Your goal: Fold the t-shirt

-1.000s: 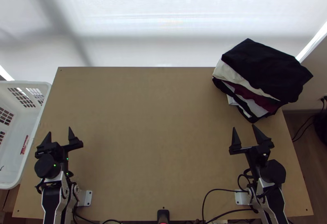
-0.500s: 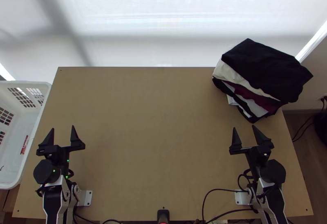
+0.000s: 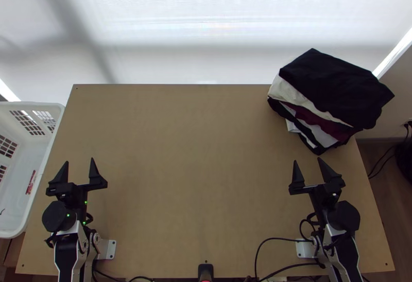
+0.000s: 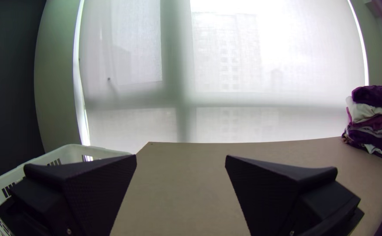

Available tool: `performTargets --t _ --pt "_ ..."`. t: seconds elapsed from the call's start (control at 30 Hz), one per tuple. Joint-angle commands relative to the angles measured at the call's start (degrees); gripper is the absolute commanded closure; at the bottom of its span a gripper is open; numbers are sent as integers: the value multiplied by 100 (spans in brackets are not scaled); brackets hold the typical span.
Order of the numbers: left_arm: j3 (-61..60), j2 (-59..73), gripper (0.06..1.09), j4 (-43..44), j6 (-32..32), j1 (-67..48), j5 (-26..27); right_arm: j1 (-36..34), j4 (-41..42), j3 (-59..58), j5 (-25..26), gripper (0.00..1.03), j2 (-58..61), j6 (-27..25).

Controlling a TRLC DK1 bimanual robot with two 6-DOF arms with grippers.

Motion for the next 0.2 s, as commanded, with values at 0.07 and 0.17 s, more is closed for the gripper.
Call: performTargets --t 0.07,0.17 --pt "-244 -36 10 -73 -41 29 42 -24 -111 -34 35 5 -36 92" --pt "-244 -36 10 -73 -41 29 42 -24 -111 -34 35 5 -36 92"
